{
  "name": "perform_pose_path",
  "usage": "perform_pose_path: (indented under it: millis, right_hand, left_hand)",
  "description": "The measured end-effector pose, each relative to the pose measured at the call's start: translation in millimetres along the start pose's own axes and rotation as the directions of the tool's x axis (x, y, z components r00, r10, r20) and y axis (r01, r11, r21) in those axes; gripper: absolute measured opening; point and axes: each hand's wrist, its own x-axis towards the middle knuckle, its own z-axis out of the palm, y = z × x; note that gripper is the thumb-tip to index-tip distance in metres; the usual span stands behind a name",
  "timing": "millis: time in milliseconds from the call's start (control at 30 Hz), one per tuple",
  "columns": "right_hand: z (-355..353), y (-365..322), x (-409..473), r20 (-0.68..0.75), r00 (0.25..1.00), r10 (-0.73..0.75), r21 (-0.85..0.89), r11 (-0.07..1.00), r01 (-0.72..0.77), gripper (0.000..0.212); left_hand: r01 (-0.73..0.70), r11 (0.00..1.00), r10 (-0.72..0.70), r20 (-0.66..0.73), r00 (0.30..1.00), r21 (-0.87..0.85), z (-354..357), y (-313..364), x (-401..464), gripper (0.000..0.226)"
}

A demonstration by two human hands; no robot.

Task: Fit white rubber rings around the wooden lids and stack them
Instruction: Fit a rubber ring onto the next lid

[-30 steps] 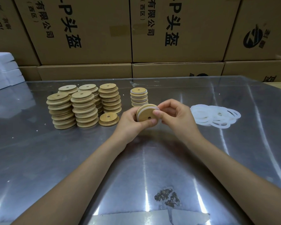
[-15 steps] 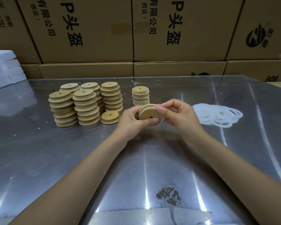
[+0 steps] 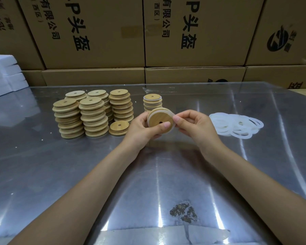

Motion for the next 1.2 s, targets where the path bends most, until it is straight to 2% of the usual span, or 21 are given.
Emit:
perform_pose_path:
  millis: [267,367,567,767,1000,1200]
  right_hand:
    - [0.1,2.7,-1.5,0.019,1.0,0.004,-0.103,0.995,-0.002,0.005]
    - [1.0,5.1,-2.6,0.012,1.0,-0.027,-0.13,0.991,0.028,0.008]
    - [1.4,3.1,1.7,0.021,0.986,-0.164,-0.169,0.972,0.166,0.017]
    - [0.9,1.6,0.7,0.063,0.984,-0.168,-0.116,0.978,0.174,0.016]
    - [0.7,-3.4,-0.2,0.136,0.978,-0.156,-0.019,0.987,0.16,0.015]
    - [0.2,1.1,0.2,0.103,0.99,-0.095,-0.007,0.995,0.096,0.017]
  left_hand:
    - [-0.015,1.0,0.015,-0.037,0.999,0.004,-0.2,-1.4,-0.2,0.038]
    - [-0.012,1.0,0.012,-0.01,1.0,0.011,-0.4,-2.1,1.1,0.04]
    - [-0.131,0.974,0.125,0.046,0.991,0.184,2.6,-5.7,2.6,0.035]
    - [-0.203,0.937,0.188,0.081,0.979,0.285,-0.9,-5.9,4.2,0.031]
    - [-0.16,0.964,0.151,0.056,0.987,0.211,-2.9,-3.6,2.1,0.023]
    - [-0.15,0.973,0.141,0.063,0.988,0.175,-2.3,1.1,0.5,0.023]
